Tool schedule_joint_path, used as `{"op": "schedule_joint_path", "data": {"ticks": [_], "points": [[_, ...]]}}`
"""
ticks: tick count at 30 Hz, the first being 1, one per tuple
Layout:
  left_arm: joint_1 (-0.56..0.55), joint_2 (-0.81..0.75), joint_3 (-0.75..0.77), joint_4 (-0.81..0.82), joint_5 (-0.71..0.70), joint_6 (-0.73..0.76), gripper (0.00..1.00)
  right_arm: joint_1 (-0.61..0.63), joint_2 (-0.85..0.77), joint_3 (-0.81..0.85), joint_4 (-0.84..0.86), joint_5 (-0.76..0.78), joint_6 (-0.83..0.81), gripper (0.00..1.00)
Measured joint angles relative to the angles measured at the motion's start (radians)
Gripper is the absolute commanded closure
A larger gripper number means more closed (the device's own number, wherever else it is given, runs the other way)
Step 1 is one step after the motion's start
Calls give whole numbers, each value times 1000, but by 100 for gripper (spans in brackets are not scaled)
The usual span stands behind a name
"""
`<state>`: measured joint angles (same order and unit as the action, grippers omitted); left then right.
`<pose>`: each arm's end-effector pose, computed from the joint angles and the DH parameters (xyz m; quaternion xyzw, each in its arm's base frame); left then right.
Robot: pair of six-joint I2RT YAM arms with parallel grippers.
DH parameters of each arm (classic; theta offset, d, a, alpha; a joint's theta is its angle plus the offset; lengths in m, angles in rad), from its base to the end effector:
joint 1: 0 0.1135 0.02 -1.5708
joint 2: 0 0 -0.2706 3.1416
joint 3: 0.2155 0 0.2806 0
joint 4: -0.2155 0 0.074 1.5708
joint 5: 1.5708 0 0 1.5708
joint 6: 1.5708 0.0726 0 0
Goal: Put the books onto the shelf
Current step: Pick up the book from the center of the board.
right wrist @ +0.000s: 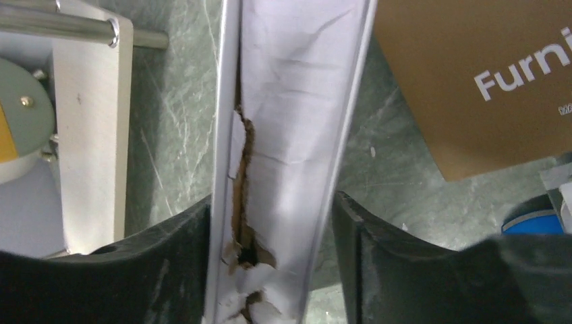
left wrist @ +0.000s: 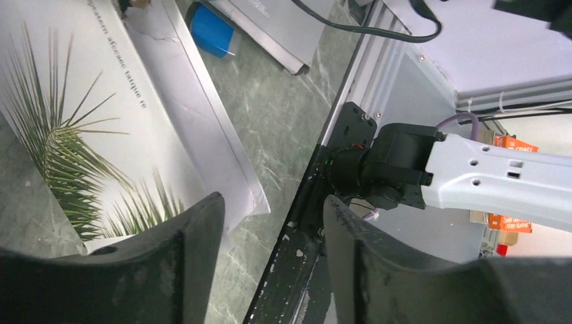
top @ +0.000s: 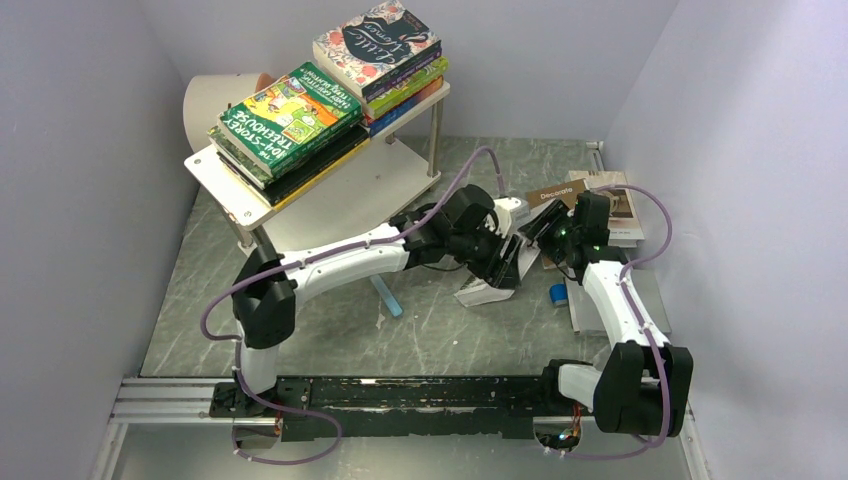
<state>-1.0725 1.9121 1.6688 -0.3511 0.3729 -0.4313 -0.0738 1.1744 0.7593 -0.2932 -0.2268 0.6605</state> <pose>0.2197 -0.4592 0.2814 0.3560 0.7962 -0.4344 0.2248 0.3009 -0.0059 0.2133 0.2799 0.8594 0.2185 0.3679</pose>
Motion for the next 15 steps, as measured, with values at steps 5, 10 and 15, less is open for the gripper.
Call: {"op": "schedule_joint_path", "data": {"ticks": [5,10,15], "points": [[15,-34,0,-4,11,9,23,-1,0,0,-22,16,-3,61],[52,-99,-18,-13,-52,13,14,-1,2,-2,12,-34,8,61],[86,-185,-92,-24,-193,-10,9,-2,6,-23,155,-166,30,61]]}}
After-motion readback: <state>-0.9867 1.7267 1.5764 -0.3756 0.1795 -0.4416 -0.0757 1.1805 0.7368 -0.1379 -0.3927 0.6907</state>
